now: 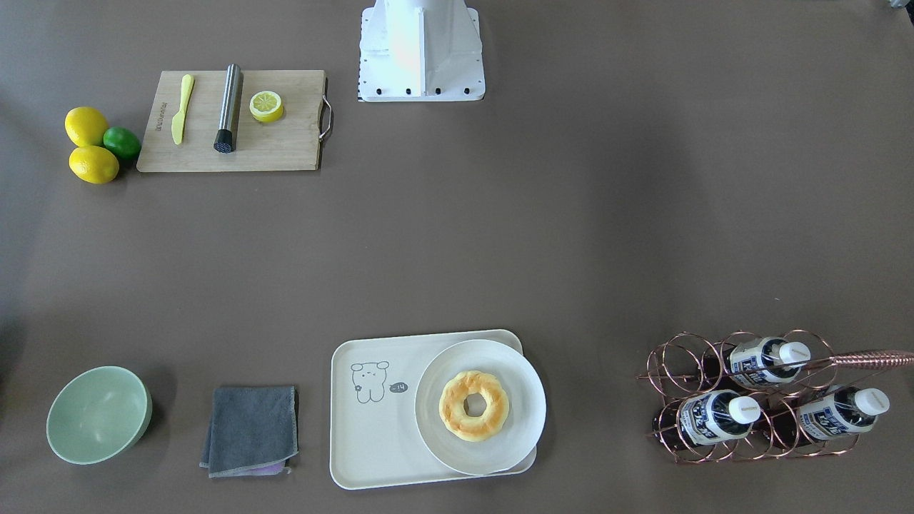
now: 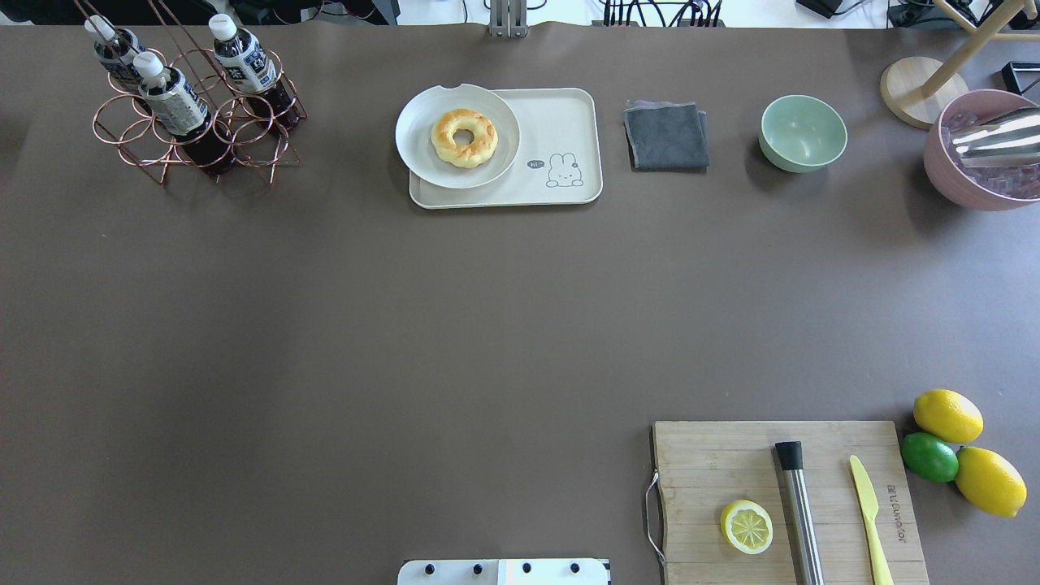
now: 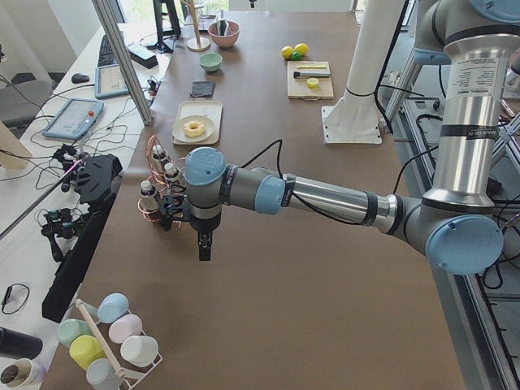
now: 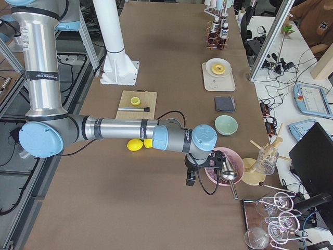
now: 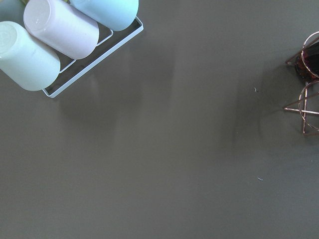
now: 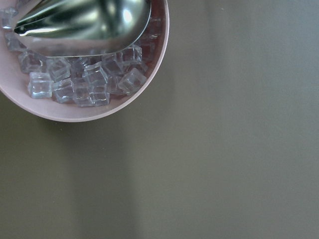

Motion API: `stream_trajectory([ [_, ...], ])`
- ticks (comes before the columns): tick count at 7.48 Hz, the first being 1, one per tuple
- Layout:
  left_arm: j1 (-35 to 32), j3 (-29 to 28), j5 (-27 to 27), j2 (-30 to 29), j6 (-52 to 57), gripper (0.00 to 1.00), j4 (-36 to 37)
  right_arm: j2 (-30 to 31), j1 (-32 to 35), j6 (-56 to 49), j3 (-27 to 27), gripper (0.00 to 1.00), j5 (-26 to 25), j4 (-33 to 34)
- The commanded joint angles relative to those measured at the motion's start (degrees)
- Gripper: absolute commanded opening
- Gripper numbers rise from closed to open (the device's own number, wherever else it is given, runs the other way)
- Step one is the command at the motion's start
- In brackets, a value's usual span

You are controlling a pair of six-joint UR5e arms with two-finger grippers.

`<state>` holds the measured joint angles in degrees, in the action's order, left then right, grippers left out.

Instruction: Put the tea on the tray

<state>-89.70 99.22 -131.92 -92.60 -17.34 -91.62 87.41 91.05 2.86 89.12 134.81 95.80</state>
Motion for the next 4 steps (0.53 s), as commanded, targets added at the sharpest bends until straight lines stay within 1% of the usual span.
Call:
stream_trajectory([
  [1, 0.0, -0.1, 0.0, -0.2, 0.0, 0.97, -0.1, 0.1, 0.0, 0.0, 0.0, 1.0, 0.1, 0.0],
  [4, 0.0, 0.2, 0.1, -0.1, 0.0, 0.97, 0.0, 0.0, 0.0, 0.0, 0.1, 1.0, 0.2, 0.0],
])
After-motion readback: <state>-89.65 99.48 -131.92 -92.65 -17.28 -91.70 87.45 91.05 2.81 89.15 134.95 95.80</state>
